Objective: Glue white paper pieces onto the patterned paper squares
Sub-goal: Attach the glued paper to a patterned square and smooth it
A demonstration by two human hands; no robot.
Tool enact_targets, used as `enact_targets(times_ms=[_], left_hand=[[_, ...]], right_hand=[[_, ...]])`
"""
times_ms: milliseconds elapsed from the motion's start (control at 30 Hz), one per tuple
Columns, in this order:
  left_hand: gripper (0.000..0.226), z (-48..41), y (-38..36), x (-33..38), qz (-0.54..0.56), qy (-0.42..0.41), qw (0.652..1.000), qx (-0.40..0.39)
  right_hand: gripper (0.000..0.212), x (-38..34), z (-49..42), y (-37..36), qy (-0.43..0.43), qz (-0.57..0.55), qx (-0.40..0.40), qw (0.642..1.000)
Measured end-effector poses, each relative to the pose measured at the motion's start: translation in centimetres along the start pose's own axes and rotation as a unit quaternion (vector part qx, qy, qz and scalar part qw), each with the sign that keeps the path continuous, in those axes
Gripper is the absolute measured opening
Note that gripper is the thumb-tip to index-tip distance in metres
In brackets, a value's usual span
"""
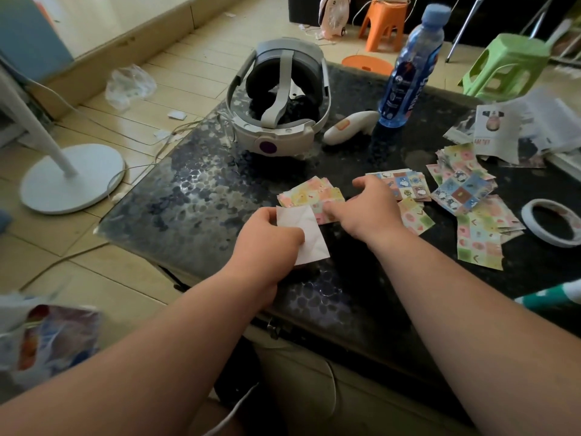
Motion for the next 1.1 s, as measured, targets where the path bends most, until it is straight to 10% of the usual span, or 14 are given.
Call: enact_targets(times_ms=[733, 1100], left_hand=[[0.039, 0.5, -1.1, 0.3, -0.111, -0.047, 0.99, -0.068], [0.029, 0.7, -2.6, -0.3, -0.07, 0.002, 0.991, -0.112]], right_hand=[[0.022, 2.6, -0.9, 0.3, -0.11, -0.157, -0.037, 0.981], [0.017, -0.2, 0.9, 5.3, 0.03, -0.102, 0.057, 0.993]])
Point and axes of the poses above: each hand's wrist, its own z-axis away from the middle knuckle, its own y-axis out of the back of the hand, x = y × z, the point moved 9 cm from there along -z, towards the middle knuckle, and after that the axes turned 3 degrees about -y, right-handed, at the moved point
